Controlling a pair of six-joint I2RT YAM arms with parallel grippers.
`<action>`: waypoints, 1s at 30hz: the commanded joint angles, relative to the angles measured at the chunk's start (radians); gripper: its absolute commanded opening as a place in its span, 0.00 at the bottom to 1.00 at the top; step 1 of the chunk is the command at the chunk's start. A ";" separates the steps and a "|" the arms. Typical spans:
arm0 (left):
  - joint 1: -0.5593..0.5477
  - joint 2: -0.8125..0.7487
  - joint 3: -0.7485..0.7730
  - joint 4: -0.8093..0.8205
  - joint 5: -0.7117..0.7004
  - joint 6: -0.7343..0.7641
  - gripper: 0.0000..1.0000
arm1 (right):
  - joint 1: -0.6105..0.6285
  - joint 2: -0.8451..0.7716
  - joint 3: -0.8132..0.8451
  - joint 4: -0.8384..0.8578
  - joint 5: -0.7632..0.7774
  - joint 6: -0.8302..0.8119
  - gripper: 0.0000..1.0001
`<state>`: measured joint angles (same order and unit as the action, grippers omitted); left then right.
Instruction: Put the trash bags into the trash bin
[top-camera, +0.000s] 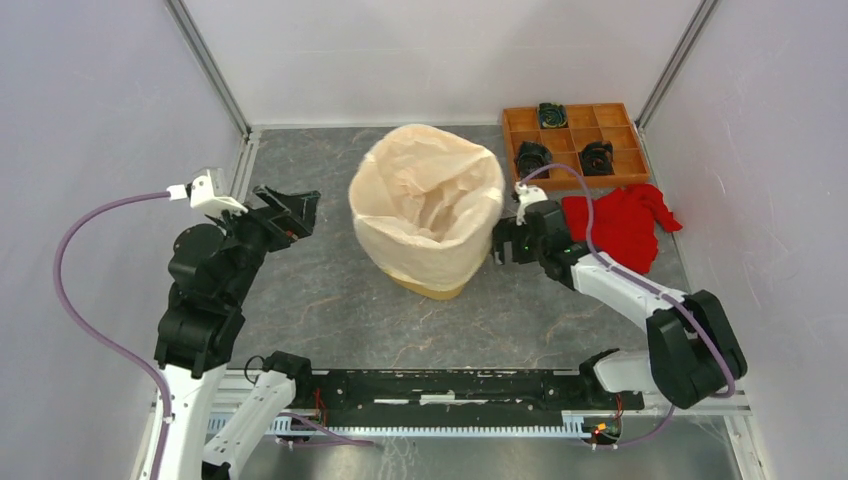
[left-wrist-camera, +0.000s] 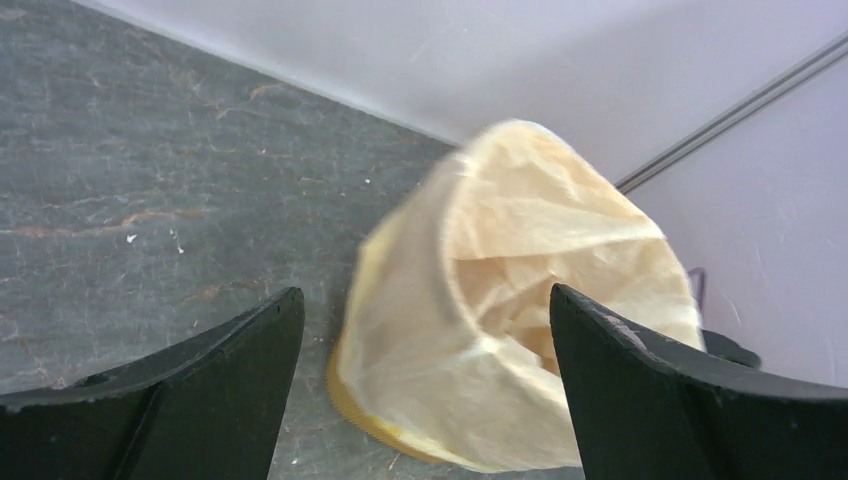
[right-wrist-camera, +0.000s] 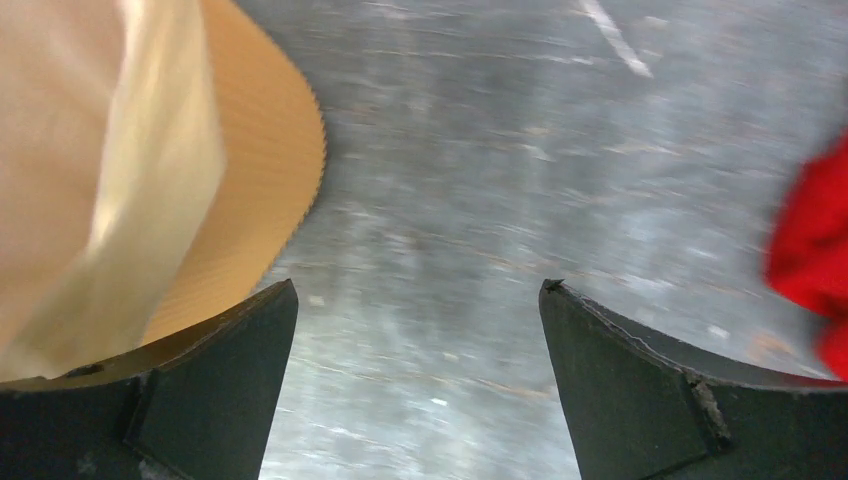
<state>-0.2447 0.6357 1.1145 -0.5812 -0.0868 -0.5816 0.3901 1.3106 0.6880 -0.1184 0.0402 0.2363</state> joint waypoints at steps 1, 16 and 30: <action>-0.004 -0.024 0.076 -0.027 0.018 0.075 0.98 | 0.145 0.055 0.051 0.187 0.005 0.137 0.98; -0.004 -0.117 0.273 -0.104 -0.151 0.138 1.00 | 0.598 0.672 0.726 0.292 0.137 0.268 0.98; -0.004 -0.117 0.198 -0.063 -0.080 0.120 1.00 | 0.630 0.421 0.563 0.188 0.147 0.062 0.98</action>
<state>-0.2447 0.5102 1.3422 -0.6846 -0.2028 -0.5037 1.0500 1.9991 1.4185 0.0917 0.1768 0.4351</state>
